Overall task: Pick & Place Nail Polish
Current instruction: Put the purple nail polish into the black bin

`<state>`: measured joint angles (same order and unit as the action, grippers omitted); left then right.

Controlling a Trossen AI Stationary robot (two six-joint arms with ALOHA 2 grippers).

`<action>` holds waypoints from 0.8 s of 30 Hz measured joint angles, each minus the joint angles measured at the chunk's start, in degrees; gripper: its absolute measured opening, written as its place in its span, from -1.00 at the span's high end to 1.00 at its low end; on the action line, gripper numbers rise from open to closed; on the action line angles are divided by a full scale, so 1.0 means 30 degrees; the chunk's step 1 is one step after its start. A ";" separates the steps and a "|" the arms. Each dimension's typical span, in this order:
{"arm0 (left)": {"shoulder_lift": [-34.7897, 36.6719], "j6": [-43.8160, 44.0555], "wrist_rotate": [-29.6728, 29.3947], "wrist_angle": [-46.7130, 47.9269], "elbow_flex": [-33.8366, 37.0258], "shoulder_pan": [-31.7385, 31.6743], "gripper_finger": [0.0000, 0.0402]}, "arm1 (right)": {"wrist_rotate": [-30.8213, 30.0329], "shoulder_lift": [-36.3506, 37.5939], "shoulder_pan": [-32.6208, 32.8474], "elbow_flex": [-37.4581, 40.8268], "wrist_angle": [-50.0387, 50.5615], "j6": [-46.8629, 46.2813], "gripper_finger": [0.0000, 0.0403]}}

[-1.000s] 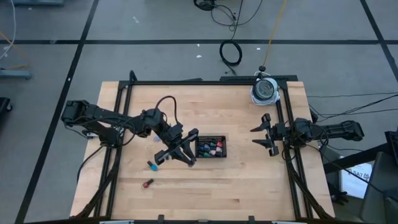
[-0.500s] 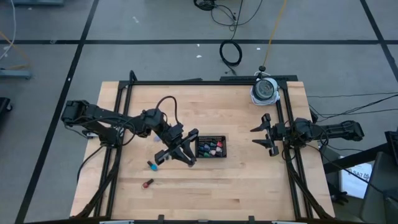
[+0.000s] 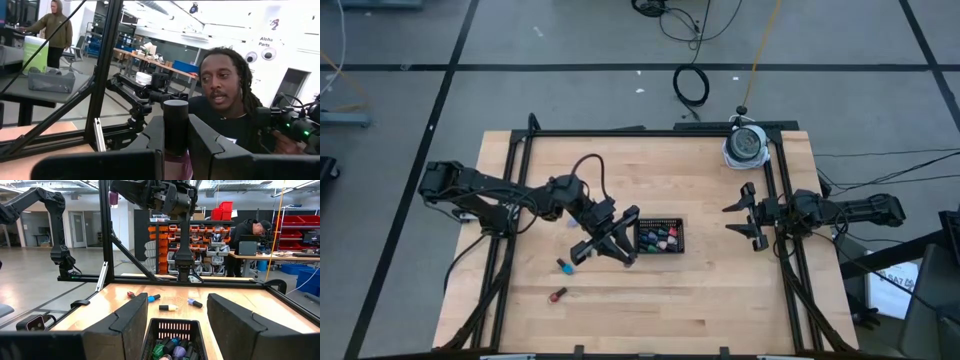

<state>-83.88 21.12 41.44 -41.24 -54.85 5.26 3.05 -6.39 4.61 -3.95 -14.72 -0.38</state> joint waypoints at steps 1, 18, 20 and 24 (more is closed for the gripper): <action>0.0000 0.0000 -0.0021 0.0074 0.0000 0.0000 0.81 | 0.0000 0.0000 0.0003 0.0000 0.0000 0.0000 0.05; 0.0000 -0.1230 -0.0360 0.1305 0.0000 -0.0029 0.81 | 0.0000 0.0000 0.0003 0.0000 0.0000 0.0000 0.04; 0.0000 -0.1562 -0.0363 0.1352 0.0000 -0.0029 0.81 | 0.0000 0.0000 -0.0001 0.0000 0.0004 0.0000 0.04; 0.0000 -0.1889 -0.0360 0.1429 0.0000 -0.0029 0.81 | 0.0000 0.0000 0.0003 0.0028 0.0000 0.0000 0.04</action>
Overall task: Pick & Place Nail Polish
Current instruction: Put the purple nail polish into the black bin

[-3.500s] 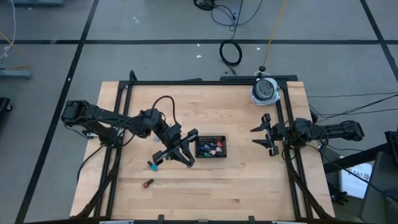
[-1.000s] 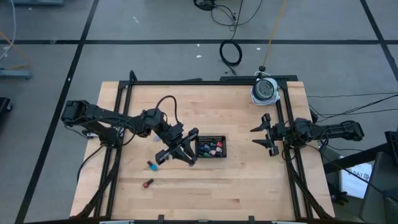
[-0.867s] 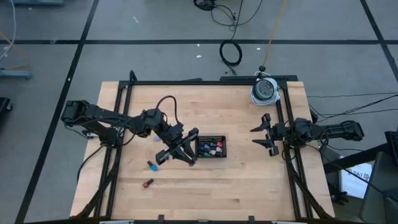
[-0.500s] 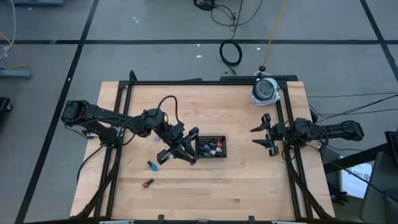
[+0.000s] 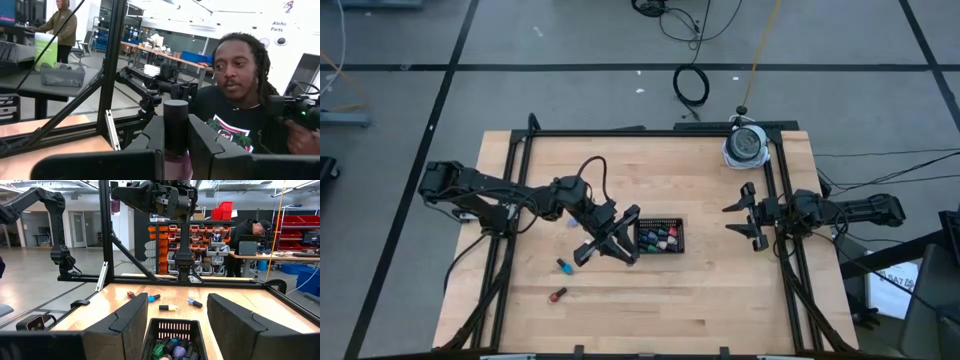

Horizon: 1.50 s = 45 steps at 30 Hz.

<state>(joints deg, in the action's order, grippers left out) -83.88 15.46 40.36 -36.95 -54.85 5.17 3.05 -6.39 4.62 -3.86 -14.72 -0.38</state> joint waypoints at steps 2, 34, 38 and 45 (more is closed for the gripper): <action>0.0000 -0.0021 0.0007 0.0013 0.0000 0.0000 0.81 | 0.0000 0.0000 0.0000 -0.0006 0.0000 0.0000 0.04; 0.0000 -0.2121 -0.7638 0.4845 0.0000 0.0051 0.81 | -0.0002 0.0000 0.0000 -0.0020 0.0000 0.0000 0.04; 0.0000 -0.2118 -0.9214 0.5764 0.0000 0.0036 0.81 | 0.0000 0.0000 0.0000 -0.0022 0.0000 0.0000 0.04; -0.0052 -0.1995 -1.1556 0.7115 0.0000 0.0036 0.81 | -0.0003 0.0000 -0.0005 -0.0035 0.0000 0.0000 0.04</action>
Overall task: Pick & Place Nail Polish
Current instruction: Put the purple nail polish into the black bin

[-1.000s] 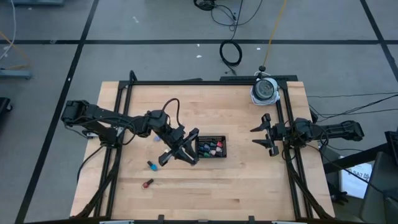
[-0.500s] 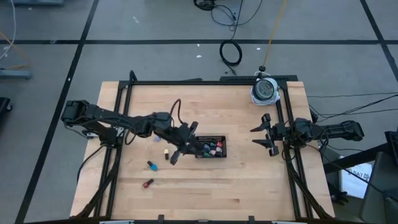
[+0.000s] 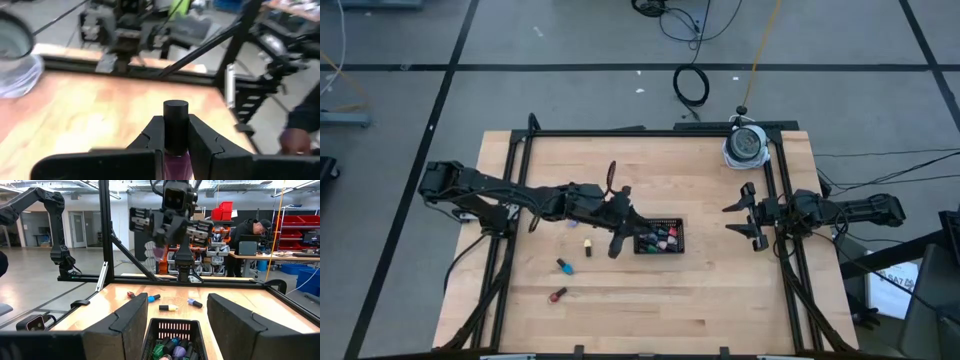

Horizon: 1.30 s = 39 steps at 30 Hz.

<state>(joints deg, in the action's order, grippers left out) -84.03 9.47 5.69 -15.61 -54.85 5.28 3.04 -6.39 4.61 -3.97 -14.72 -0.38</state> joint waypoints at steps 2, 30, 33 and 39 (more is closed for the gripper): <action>-0.0038 0.0217 -0.0769 0.0643 0.0000 0.0000 0.81 | 0.0003 0.0000 0.0005 0.0000 0.0000 0.0000 0.04; -0.8882 0.1064 -0.0230 1.0960 -0.7512 -0.1824 0.81 | 0.0003 0.0000 -0.0001 0.0007 -0.0008 0.0000 0.04; -0.8961 0.1380 0.0390 1.0965 -0.7519 -0.2070 0.81 | 0.0003 0.0000 -0.0001 0.0007 -0.0020 0.0000 0.04; -0.8961 0.0594 0.0600 1.0968 -0.7526 -0.2201 0.59 | 0.0003 0.0000 0.0005 0.0007 -0.0007 0.0000 0.04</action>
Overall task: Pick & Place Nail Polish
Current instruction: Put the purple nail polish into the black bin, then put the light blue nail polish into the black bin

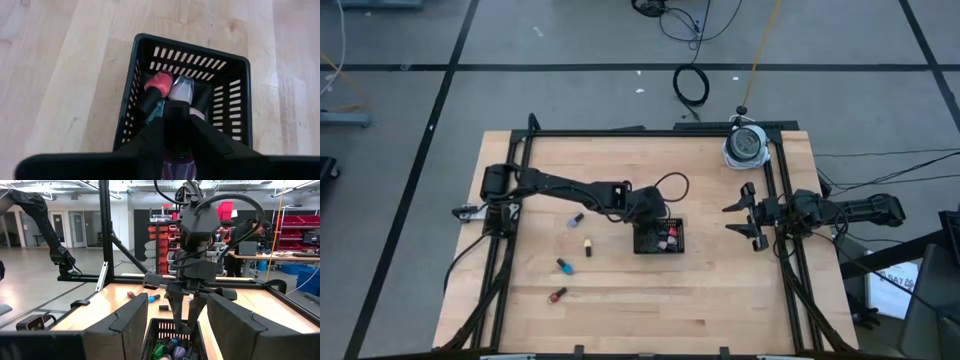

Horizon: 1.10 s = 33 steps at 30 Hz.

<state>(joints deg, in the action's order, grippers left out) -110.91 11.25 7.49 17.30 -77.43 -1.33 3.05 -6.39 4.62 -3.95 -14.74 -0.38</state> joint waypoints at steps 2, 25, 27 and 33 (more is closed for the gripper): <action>0.0000 -0.0353 0.0002 -0.0026 0.0000 0.0001 0.49 | 0.0000 0.0000 -0.0007 0.0000 0.0000 0.0000 0.04; 0.8168 0.4579 -0.8123 0.8997 0.2222 0.1026 -0.18 | 0.0000 0.0000 0.0000 0.0015 -0.0007 0.0000 0.04; 0.8655 0.5815 -0.8304 0.9263 0.3384 0.1322 -0.18 | 0.0000 0.0000 0.0000 0.0015 -0.0007 0.0000 0.04; 0.9115 0.9144 -0.7029 1.0676 0.6465 0.1360 -0.18 | 0.0000 0.0000 -0.0003 0.0015 -0.0007 0.0000 0.04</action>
<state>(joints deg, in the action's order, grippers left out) -83.57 38.68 -13.60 49.33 -58.03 2.76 3.05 -6.39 4.61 -3.90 -14.76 -0.38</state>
